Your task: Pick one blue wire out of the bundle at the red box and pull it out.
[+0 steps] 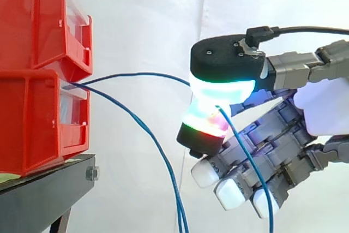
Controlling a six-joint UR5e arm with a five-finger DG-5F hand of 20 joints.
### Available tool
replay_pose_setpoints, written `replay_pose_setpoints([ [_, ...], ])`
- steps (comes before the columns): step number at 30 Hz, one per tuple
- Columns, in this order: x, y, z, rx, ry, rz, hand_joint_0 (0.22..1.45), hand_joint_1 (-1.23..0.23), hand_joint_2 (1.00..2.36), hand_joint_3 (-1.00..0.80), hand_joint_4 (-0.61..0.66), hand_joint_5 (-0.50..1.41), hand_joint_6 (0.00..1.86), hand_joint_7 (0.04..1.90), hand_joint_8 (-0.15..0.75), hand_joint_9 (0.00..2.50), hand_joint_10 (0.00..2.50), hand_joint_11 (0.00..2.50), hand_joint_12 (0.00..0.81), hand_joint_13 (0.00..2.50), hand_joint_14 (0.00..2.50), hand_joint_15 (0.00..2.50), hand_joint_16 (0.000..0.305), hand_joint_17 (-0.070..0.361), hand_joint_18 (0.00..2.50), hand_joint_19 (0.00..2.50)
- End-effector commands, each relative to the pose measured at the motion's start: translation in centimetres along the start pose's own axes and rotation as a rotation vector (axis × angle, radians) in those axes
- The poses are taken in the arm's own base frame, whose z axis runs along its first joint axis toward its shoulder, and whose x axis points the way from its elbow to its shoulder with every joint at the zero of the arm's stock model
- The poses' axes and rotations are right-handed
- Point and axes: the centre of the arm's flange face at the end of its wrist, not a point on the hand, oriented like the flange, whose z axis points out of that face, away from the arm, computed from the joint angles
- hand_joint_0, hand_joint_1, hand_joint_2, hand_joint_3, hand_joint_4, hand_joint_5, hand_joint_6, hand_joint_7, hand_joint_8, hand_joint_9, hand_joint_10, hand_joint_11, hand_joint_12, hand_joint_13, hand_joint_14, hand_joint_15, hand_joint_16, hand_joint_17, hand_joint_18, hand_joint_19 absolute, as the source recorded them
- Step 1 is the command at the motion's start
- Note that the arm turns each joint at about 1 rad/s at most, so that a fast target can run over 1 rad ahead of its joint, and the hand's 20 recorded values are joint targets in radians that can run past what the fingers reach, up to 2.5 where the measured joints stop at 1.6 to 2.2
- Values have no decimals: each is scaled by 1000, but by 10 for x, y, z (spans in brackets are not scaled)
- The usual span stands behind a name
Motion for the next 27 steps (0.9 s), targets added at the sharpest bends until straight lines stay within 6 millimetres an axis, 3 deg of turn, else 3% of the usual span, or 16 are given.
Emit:
replay_pose_setpoints([
  [1,0,0,0,0,0,0,581,-680,1002,-20,226,-92,900,1191,465,1160,11,644,516,910,10,431,73,165,953,562],
  [27,0,-1,0,2,2,-3,584,-686,1003,-30,221,-94,903,1173,448,1152,11,651,502,879,11,435,71,161,898,562],
])
